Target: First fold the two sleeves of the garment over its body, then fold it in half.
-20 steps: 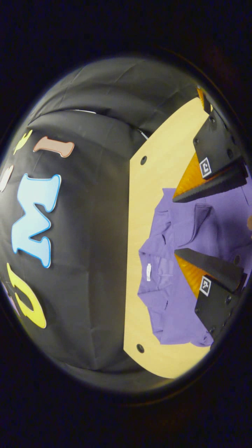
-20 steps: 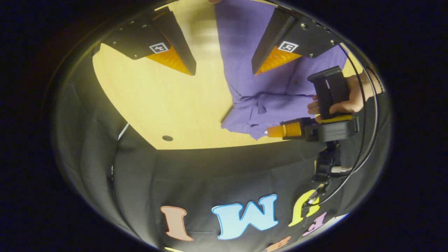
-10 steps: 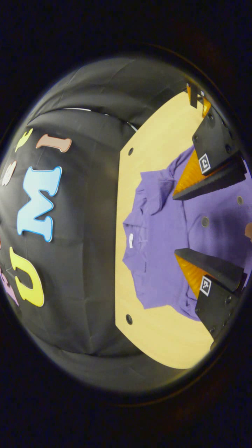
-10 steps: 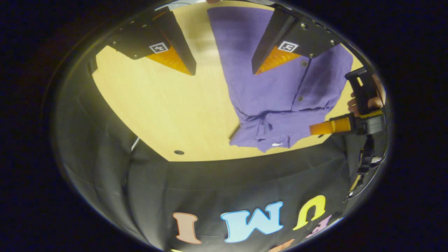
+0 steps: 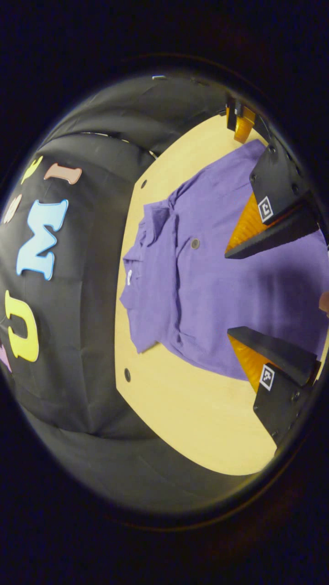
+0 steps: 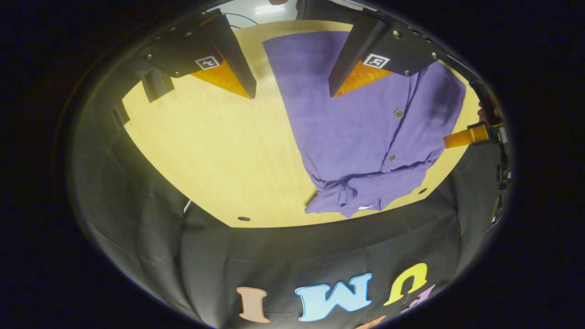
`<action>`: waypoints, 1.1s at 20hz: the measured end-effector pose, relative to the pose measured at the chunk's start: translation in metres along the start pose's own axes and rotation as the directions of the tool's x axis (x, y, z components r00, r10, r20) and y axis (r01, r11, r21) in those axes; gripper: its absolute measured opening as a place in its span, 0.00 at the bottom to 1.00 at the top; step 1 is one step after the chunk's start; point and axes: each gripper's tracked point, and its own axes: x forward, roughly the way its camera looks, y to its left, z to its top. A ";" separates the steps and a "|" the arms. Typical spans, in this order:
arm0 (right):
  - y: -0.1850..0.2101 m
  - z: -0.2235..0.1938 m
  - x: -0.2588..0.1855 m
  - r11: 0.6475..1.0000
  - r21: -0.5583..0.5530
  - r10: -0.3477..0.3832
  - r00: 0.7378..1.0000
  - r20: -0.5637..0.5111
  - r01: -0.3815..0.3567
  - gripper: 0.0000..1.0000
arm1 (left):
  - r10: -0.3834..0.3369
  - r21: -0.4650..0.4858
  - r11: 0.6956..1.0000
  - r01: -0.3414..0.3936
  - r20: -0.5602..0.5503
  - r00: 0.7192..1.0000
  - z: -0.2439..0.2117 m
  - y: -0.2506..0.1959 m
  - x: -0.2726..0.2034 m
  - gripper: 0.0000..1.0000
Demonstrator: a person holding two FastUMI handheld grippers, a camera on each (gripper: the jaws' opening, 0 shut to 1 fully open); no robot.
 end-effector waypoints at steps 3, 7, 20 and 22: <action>0.001 -0.018 -0.002 1.000 0.013 -0.004 1.000 -0.027 0.005 0.98 | 0.014 0.015 1.000 -0.014 -0.004 1.000 -0.024 0.029 -0.024 0.97; 0.002 -0.031 0.001 0.999 0.033 -0.010 0.998 -0.057 0.012 0.98 | 0.037 0.039 0.999 -0.036 -0.022 0.999 -0.062 0.065 -0.048 0.95; 0.016 -0.060 0.005 1.000 0.017 0.009 0.993 -0.117 -0.008 0.98 | 0.067 0.023 0.998 -0.066 -0.079 0.995 -0.130 0.092 -0.074 0.95; 0.021 -0.066 0.006 1.000 -0.003 0.017 0.991 -0.131 -0.017 0.99 | 0.065 0.040 0.997 -0.062 -0.081 0.995 -0.131 0.082 -0.073 0.98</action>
